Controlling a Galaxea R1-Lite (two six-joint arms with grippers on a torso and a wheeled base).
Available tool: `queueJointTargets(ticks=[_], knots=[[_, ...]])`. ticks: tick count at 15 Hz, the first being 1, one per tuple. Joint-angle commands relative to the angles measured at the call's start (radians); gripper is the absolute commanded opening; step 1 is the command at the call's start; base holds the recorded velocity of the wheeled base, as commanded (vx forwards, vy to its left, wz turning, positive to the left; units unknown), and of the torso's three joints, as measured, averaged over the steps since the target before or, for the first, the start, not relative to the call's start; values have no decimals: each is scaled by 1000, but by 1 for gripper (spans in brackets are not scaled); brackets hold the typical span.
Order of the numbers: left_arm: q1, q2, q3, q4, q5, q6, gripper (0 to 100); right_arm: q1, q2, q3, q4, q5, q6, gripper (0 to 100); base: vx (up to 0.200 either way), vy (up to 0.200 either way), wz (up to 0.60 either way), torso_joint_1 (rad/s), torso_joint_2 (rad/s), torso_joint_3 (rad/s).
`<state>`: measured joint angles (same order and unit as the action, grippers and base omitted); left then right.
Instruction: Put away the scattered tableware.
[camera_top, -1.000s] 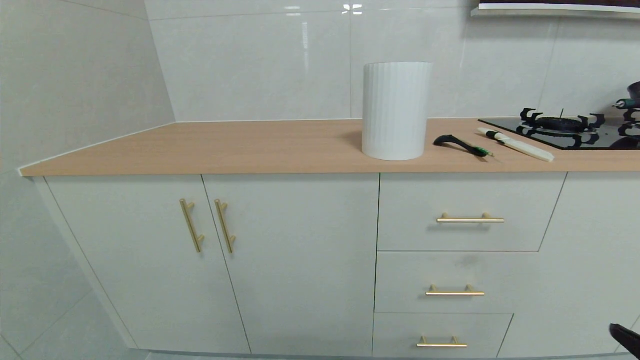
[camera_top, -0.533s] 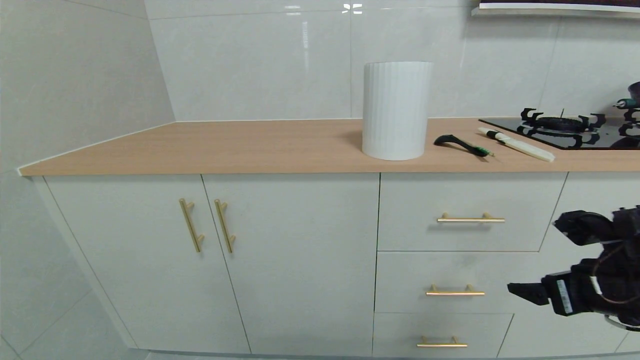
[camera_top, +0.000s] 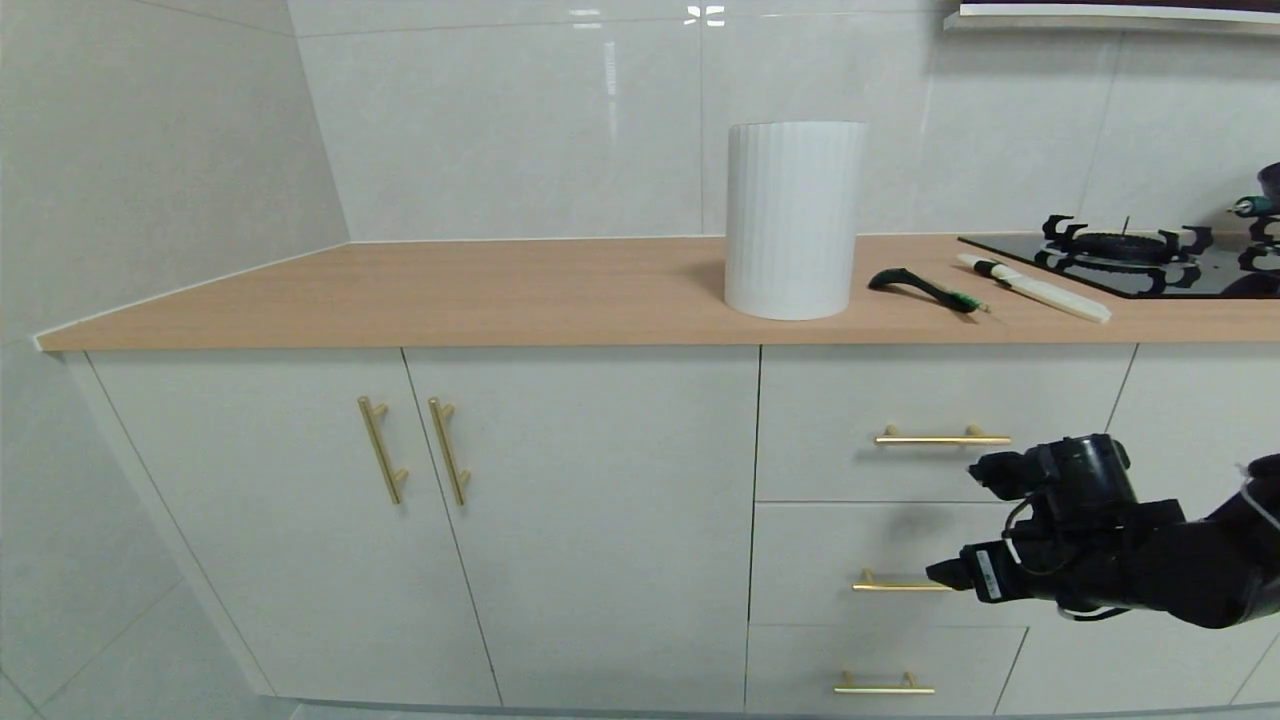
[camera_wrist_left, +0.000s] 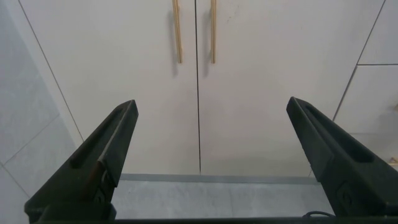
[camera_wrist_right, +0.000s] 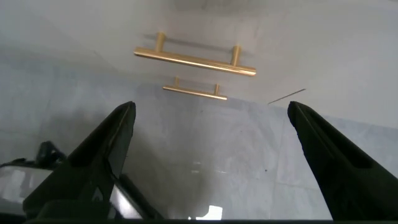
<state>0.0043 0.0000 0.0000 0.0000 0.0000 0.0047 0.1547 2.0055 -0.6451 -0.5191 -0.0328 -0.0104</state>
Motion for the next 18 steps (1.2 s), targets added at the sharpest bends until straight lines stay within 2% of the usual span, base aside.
queueJointTargets(ticks=[1,10,18], knots=[[0,0,0,0,0,1,100,0,177,-1,-79,-3,4,100,0,0,0,0,0,0],[0,0,0,0,0,1,100,-12,357,-21,-384,-29,61,100,0,0,0,0,0,0],[0,0,0,0,0,0,100,-29,429,-103,-391,-78,84,100,0,0,0,0,0,0]])
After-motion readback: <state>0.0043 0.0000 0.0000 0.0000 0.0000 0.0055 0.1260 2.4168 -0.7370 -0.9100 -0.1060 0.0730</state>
